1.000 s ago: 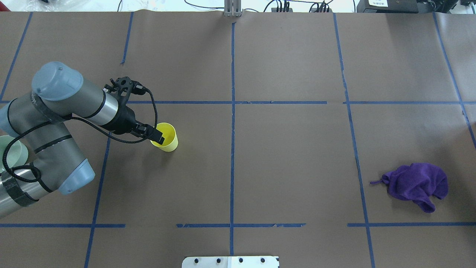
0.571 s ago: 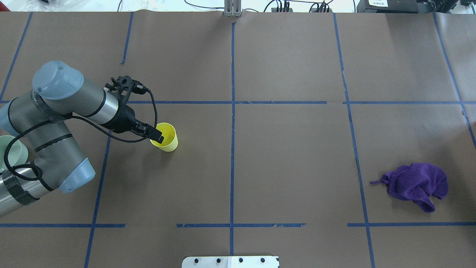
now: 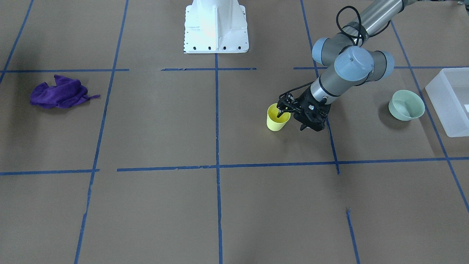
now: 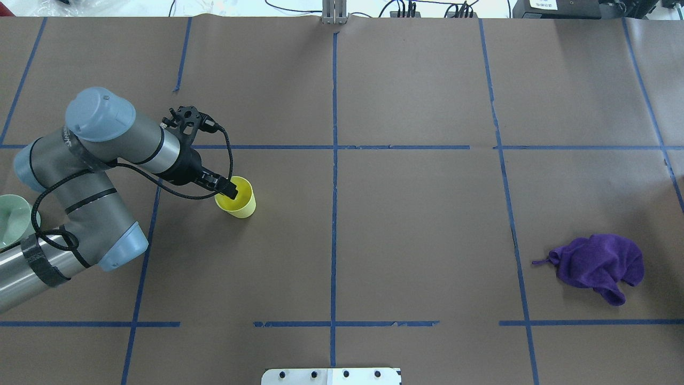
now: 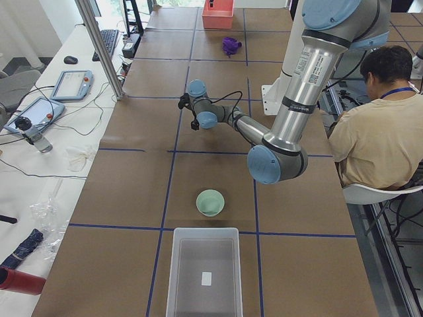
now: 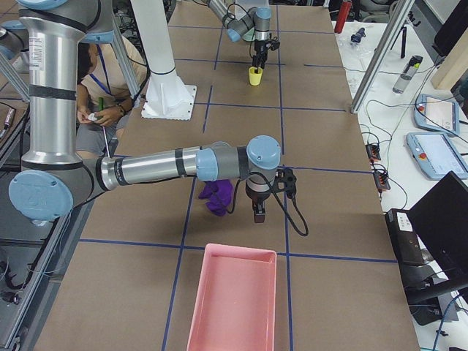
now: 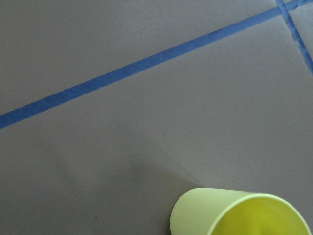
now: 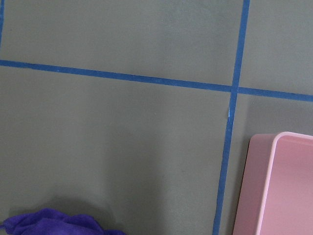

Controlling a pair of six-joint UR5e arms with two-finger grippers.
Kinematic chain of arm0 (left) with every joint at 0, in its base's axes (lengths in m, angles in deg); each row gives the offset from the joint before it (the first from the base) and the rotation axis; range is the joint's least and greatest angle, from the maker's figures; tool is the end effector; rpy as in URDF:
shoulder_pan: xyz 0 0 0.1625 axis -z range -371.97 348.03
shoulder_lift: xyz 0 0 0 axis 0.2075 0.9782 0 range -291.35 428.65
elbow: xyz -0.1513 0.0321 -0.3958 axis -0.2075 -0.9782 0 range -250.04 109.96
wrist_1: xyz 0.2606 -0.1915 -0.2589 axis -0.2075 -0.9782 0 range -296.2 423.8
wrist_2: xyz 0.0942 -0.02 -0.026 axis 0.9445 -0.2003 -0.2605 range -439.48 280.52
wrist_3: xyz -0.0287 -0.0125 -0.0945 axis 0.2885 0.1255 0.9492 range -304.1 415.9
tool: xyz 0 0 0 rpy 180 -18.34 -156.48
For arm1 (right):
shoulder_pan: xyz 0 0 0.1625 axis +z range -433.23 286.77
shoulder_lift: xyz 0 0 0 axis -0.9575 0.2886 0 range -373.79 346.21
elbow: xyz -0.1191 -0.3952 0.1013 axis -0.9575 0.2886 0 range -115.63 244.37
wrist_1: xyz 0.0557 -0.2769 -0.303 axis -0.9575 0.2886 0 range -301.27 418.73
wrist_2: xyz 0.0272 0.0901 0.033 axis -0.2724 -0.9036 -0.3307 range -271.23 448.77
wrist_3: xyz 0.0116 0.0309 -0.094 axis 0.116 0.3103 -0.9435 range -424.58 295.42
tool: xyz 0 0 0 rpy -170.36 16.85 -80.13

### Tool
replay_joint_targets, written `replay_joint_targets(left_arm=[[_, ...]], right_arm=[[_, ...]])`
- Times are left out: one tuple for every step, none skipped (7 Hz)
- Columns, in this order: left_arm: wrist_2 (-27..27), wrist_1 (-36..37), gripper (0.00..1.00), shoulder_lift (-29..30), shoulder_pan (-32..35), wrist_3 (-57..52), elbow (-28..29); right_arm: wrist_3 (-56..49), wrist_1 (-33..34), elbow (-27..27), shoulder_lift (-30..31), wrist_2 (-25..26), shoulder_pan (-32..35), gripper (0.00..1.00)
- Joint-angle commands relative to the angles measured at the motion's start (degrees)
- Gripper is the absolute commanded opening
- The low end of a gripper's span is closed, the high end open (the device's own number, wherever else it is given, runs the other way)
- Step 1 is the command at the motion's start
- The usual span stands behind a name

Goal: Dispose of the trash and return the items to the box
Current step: 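Close the left gripper on the yellow cup's rim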

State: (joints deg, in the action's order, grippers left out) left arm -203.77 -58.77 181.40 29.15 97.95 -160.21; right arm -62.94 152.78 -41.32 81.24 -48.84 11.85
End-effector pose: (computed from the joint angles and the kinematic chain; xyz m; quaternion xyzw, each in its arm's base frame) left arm 0.4388 -0.4856 0.3661 0.1260 0.5000 0.1874 0.8361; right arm 0.0205 -0.4584 0.5686 0.0296 -0.4053 -0.0495 0.9124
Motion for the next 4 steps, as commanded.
replay_joint_targets(left_arm=[[-0.3, 0.7, 0.03, -0.1, -0.1, 0.3, -0.4], [-0.3, 1.0, 0.00, -0.3, -0.1, 0.4, -0.9], [-0.2, 1.0, 0.00, -0.2, 0.0, 0.3, -1.5], [0.0, 1.1, 0.00, -0.2, 0.0, 0.5, -2.6]], right_arm=[[0.2, 0.0, 0.1, 0.1, 0.0, 0.0, 1.00], [0.2, 0.0, 0.1, 0.1, 0.0, 0.0, 1.00], [0.2, 0.0, 0.1, 0.1, 0.0, 0.0, 1.00], [0.3, 0.0, 0.1, 0.1, 0.0, 0.0, 1.00]])
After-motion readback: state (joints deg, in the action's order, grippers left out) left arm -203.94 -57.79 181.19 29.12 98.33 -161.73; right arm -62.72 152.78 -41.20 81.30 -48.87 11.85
